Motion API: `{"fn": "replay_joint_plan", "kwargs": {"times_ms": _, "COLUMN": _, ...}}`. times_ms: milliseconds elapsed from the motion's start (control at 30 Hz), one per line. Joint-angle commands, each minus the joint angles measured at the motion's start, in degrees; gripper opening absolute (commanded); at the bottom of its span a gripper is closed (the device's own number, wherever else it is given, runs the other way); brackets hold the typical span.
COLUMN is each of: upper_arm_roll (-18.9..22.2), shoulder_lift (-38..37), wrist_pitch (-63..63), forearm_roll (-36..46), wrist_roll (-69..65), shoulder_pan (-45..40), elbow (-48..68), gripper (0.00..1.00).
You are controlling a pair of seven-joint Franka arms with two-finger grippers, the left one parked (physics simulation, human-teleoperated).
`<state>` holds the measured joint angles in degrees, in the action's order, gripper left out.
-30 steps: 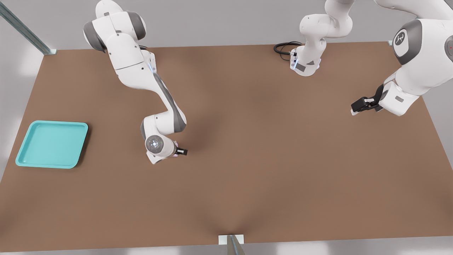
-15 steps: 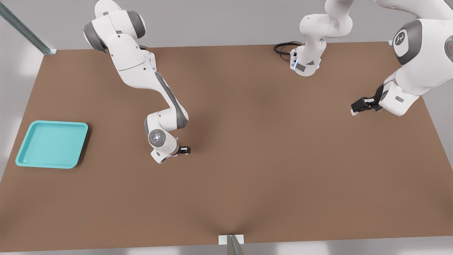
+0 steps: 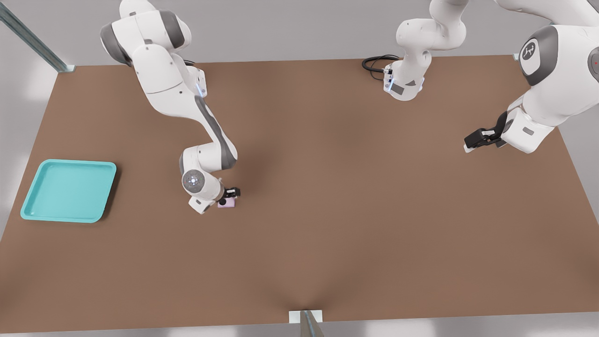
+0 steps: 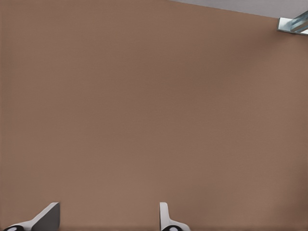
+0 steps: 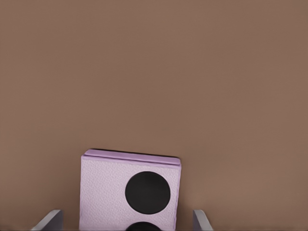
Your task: Keep left arm still and place phone on the tray with right arm
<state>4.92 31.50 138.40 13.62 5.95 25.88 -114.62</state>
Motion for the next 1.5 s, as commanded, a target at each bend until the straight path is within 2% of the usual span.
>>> {"fn": "replay_joint_plan", "kwargs": {"times_ms": 0, "upper_arm_roll": -0.2, "shoulder_lift": 0.4, "wrist_pitch": 1.4, "forearm_roll": 3.3, "wrist_roll": -6.8, "shoulder_pan": 0.0, "elbow": -0.1, "gripper": 1.00}}
{"fn": "replay_joint_plan", "kwargs": {"times_ms": 100, "upper_arm_roll": -0.9, "shoulder_lift": 1.1, "wrist_pitch": 2.3, "forearm_roll": 5.5, "wrist_roll": -5.8, "shoulder_pan": 0.0, "elbow": -0.1, "gripper": 1.00}}
{"fn": "replay_joint_plan", "kwargs": {"times_ms": 467, "upper_arm_roll": -3.0, "shoulder_lift": 2.3, "wrist_pitch": 5.2, "forearm_roll": 6.1, "wrist_roll": -3.2, "shoulder_pan": 0.0, "elbow": -0.1, "gripper": 1.00}}
{"fn": "replay_joint_plan", "kwargs": {"times_ms": 533, "upper_arm_roll": -3.1, "shoulder_lift": 2.1, "wrist_pitch": 5.0, "forearm_roll": 6.1, "wrist_roll": -3.2, "shoulder_pan": 0.0, "elbow": -0.1, "gripper": 0.97}}
{"fn": "replay_joint_plan", "kwargs": {"times_ms": 667, "upper_arm_roll": -3.6, "shoulder_lift": 1.6, "wrist_pitch": 6.8, "forearm_roll": 6.0, "wrist_roll": -3.2, "shoulder_pan": -0.3, "elbow": -0.1, "gripper": 0.97}}
{"fn": "replay_joint_plan", "kwargs": {"times_ms": 833, "upper_arm_roll": -4.4, "shoulder_lift": 1.9, "wrist_pitch": 10.8, "forearm_roll": 6.0, "wrist_roll": -3.2, "shoulder_pan": -0.3, "elbow": -1.5, "gripper": 0.93}}
{"fn": "replay_joint_plan", "kwargs": {"times_ms": 967, "upper_arm_roll": -4.6, "shoulder_lift": 1.8, "wrist_pitch": 10.9, "forearm_roll": 6.0, "wrist_roll": -3.3, "shoulder_pan": -0.3, "elbow": -1.5, "gripper": 0.82}}
{"fn": "replay_joint_plan", "kwargs": {"times_ms": 1133, "upper_arm_roll": -4.6, "shoulder_lift": 1.5, "wrist_pitch": 10.7, "forearm_roll": 6.0, "wrist_roll": -3.4, "shoulder_pan": -0.6, "elbow": -1.4, "gripper": 0.82}}
{"fn": "replay_joint_plan", "kwargs": {"times_ms": 1367, "upper_arm_roll": -4.7, "shoulder_lift": -1.7, "wrist_pitch": 10.3, "forearm_roll": 5.9, "wrist_roll": -3.6, "shoulder_pan": -2.5, "elbow": -1.4, "gripper": 0.82}}
{"fn": "replay_joint_plan", "kwargs": {"times_ms": 1467, "upper_arm_roll": -4.7, "shoulder_lift": -7.6, "wrist_pitch": 5.4, "forearm_roll": 2.7, "wrist_roll": -4.2, "shoulder_pan": -10.6, "elbow": -1.3, "gripper": 0.82}}
